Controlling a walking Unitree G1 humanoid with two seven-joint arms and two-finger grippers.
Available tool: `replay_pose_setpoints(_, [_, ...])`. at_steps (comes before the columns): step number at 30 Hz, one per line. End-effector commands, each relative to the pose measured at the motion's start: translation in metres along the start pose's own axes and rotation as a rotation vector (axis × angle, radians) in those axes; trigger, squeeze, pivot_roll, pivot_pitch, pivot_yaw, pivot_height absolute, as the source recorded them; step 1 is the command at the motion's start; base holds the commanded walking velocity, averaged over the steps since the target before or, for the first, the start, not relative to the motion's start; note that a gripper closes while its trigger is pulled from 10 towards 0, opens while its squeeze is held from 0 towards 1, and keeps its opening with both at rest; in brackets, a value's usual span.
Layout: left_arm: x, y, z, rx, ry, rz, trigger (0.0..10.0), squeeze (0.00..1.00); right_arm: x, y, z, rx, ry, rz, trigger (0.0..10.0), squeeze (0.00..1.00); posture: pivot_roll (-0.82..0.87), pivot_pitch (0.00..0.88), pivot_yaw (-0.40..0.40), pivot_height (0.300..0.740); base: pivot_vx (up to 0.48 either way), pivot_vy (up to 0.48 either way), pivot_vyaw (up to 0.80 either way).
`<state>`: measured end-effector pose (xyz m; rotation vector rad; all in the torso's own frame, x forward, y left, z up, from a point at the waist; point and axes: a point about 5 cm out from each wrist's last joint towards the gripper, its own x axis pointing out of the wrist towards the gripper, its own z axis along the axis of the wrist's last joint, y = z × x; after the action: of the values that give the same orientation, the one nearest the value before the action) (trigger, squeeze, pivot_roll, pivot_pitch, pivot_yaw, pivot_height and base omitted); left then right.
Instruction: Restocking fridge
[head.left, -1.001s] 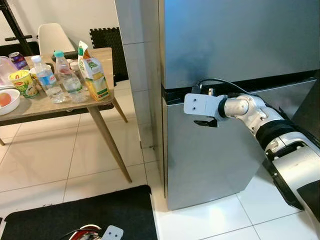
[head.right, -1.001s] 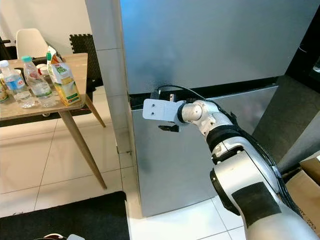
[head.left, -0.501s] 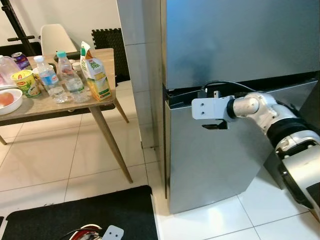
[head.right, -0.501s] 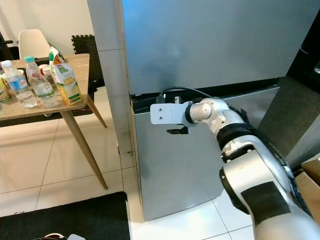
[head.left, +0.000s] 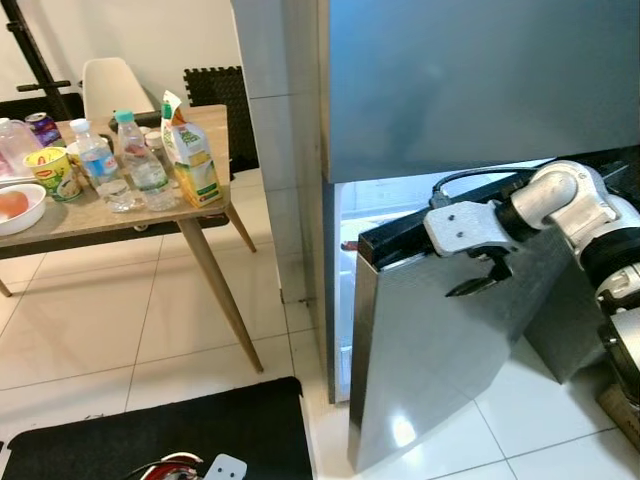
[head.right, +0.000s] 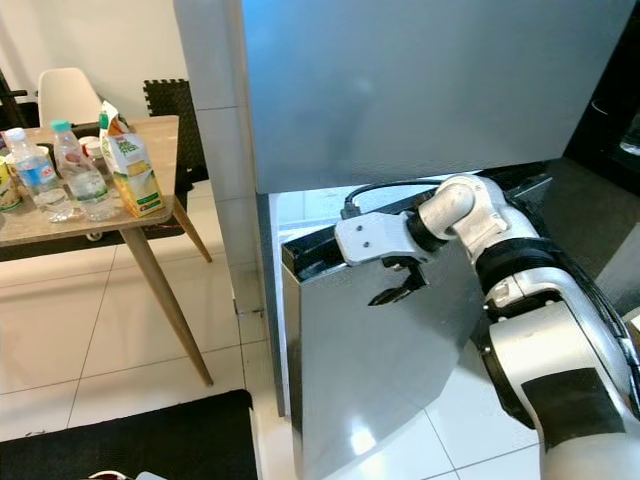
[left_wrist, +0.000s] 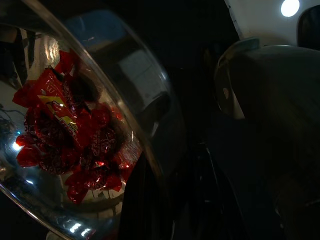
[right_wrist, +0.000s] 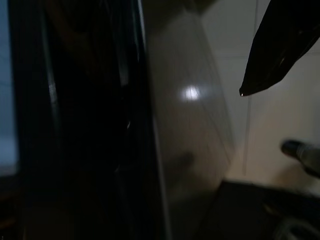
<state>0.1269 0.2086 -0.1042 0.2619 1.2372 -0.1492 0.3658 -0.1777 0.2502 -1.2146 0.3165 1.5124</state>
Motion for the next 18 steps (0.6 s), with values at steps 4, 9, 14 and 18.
replay_pose_setpoints(4, [0.001,-0.007,-0.001,-0.009,0.002,-0.027,10.0,0.00,-0.037,-0.012,0.042,-0.119,-0.278,-0.151,10.0,0.00,-0.09,0.000,-0.010,0.740,0.000,0.000,0.00])
replay_pose_setpoints(9, [0.001,-0.007,-0.001,-0.009,0.002,-0.027,10.0,0.00,-0.063,-0.006,0.074,-0.187,-0.533,-0.191,10.0,0.00,-0.09,0.000,-0.008,0.740,0.000,0.000,0.00])
replay_pose_setpoints(14, [0.001,-0.007,-0.001,-0.008,0.003,-0.029,10.0,0.00,-0.063,-0.005,0.082,-0.193,-0.611,-0.184,10.0,0.00,-0.09,0.000,-0.008,0.740,0.000,0.000,0.00])
replay_pose_setpoints(18, [0.001,-0.008,-0.001,-0.008,0.004,-0.030,10.0,0.00,-0.049,-0.014,0.079,-0.169,-0.591,-0.201,10.0,0.00,-0.09,0.000,-0.008,0.740,0.000,0.000,0.00])
